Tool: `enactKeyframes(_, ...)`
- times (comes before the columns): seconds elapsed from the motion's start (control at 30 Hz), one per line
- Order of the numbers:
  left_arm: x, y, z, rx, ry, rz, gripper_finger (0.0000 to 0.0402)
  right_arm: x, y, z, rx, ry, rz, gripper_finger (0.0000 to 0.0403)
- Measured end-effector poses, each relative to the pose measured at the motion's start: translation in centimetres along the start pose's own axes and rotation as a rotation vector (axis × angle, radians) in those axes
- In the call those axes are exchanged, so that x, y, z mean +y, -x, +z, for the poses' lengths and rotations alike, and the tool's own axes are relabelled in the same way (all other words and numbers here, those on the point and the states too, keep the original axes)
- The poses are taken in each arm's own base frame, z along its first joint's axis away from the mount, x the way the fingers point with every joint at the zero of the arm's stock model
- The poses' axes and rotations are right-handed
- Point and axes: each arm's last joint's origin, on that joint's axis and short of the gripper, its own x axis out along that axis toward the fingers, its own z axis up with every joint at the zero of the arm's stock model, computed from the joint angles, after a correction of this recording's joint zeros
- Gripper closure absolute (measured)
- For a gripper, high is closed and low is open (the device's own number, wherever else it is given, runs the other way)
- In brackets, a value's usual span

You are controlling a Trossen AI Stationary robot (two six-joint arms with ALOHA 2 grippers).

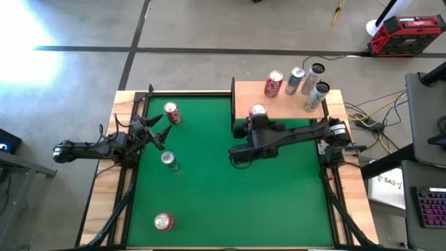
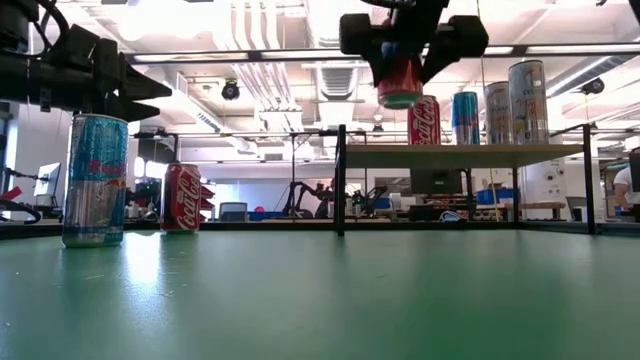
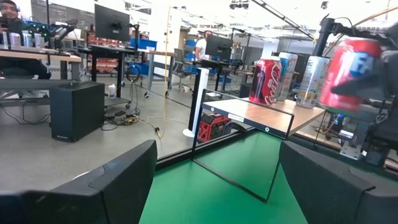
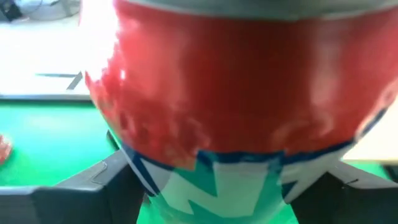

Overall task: Place canned beverage on shelf
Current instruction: Put the right red soda can on the shelf

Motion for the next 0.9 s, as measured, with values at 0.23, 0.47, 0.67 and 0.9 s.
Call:
enactKeyframes(0.23, 0.0, 0.0, 0.0, 0.000, 0.000, 0.000, 0.0078, 0.5, -3.8, 1.9, -0.017, -0.030, -0.075, 0.0099)
enactKeyframes(0.47, 0.0, 0.0, 0.0, 0.000, 0.000, 0.000, 0.0078, 1.6, -7.2, 3.6, -0.018, -0.089, -0.077, 0.0110)
enactKeyframes(0.67, 0.0, 0.0, 0.0, -0.001, 0.000, 0.000, 0.0078, 1.8, -9.5, 4.7, -0.021, -0.125, -0.097, 0.0106)
enactKeyframes(0.9, 0.0, 0.0, 0.0, 0.000, 0.000, 0.000, 0.0078, 2.8, -12.0, 4.5, -0.012, -0.092, -0.104, 0.0105)
